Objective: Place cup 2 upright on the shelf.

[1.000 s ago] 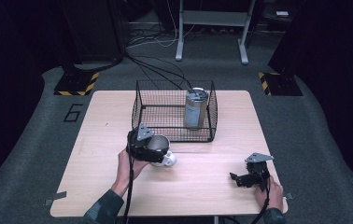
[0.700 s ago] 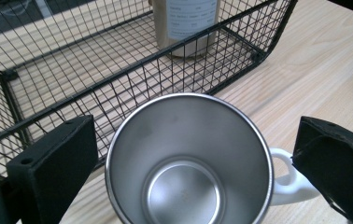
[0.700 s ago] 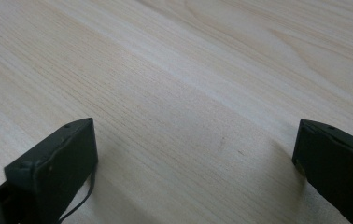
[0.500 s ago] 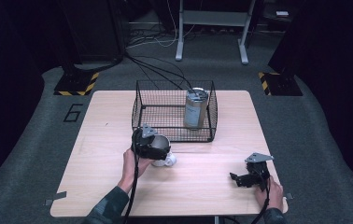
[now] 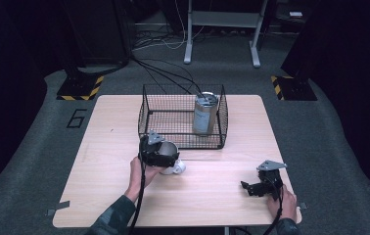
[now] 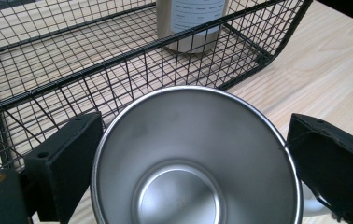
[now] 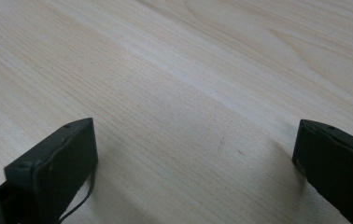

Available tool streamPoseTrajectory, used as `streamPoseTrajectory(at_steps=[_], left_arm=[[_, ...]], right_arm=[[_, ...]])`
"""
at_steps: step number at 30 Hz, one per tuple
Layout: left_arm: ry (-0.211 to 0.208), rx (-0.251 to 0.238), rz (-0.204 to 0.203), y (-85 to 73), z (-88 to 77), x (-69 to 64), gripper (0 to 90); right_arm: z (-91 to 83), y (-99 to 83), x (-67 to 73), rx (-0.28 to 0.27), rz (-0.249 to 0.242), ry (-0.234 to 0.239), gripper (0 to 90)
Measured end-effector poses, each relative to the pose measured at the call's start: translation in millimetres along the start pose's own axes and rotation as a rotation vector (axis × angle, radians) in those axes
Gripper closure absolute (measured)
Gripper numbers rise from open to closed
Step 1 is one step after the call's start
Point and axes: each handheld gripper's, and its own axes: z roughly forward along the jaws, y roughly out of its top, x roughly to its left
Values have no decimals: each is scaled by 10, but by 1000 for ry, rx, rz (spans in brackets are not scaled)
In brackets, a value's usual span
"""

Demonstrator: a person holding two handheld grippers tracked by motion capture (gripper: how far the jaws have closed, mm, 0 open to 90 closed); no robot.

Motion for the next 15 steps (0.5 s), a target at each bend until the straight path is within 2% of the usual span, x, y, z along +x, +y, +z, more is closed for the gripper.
streamPoseTrajectory(at_steps=[3,15], left_arm=[[-11,1,-28,-18,16,11,48],[-25,2,-15,-23,-5,10,62]], right_arm=[[0,0,1,1,1,2,0],[1,0,3,-2,3,2,0]])
